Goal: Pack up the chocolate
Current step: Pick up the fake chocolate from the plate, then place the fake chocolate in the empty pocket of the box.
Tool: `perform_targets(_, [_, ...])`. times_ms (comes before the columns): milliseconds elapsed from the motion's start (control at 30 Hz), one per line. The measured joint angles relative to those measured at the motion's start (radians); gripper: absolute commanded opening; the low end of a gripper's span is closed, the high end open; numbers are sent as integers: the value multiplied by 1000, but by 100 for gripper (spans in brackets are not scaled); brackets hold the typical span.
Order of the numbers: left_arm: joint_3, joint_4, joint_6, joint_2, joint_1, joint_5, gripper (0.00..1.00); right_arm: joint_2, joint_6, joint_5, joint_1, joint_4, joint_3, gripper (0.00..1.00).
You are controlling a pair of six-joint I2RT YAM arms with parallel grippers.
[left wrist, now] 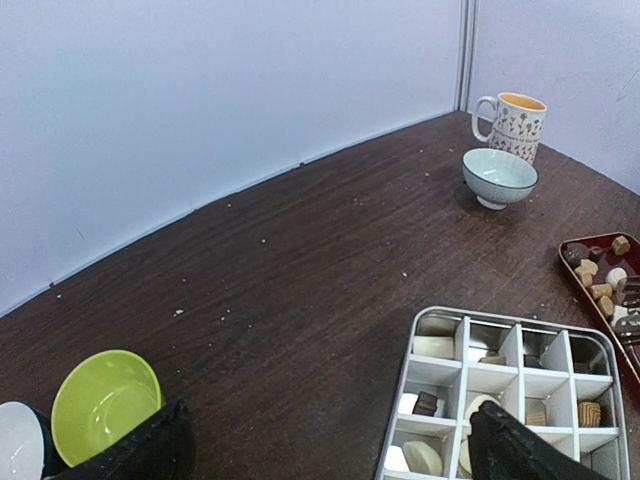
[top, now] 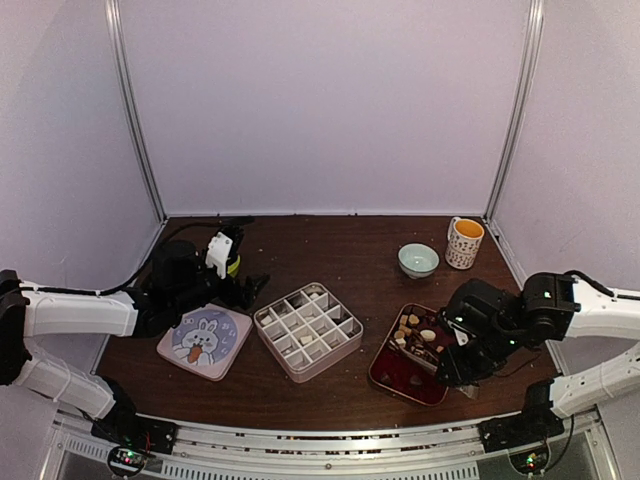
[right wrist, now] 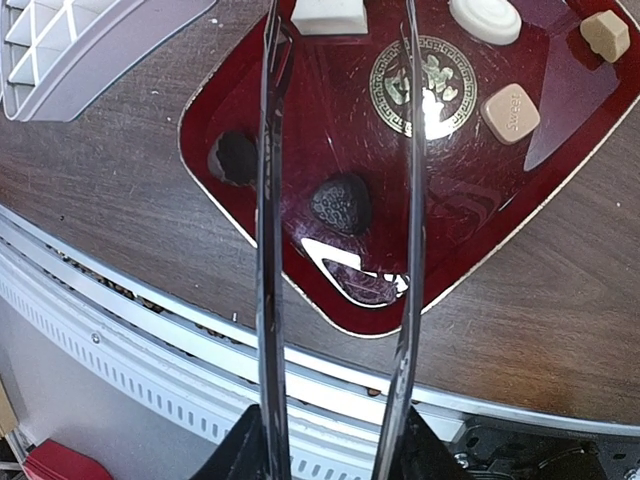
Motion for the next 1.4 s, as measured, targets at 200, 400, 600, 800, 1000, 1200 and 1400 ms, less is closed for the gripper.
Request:
perform_targets(200, [0, 0, 0, 1, 0, 0, 98, 27, -5, 0, 0, 7, 0, 36])
perform_targets(400, [0, -1, 0, 3, 0, 0, 98, 45, -20, 3, -2, 10, 0, 30])
perform_targets(600, [0, -1, 0, 3, 0, 0, 98, 27, -21, 11, -11, -1, 10, 29])
perform_targets(800, [1, -2, 0, 6, 0, 0, 98, 2, -29, 15, -12, -24, 83, 29])
perform_targets(1000, [5, -2, 0, 7, 0, 0, 98, -18, -55, -16, -12, 20, 124, 29])
perform_targets(1200, [6, -2, 0, 9, 0, 0, 98, 0, -77, -59, -12, 65, 161, 29])
perform_targets(1400, [7, -3, 0, 13, 0, 0, 98, 69, -106, -117, -12, 134, 185, 29])
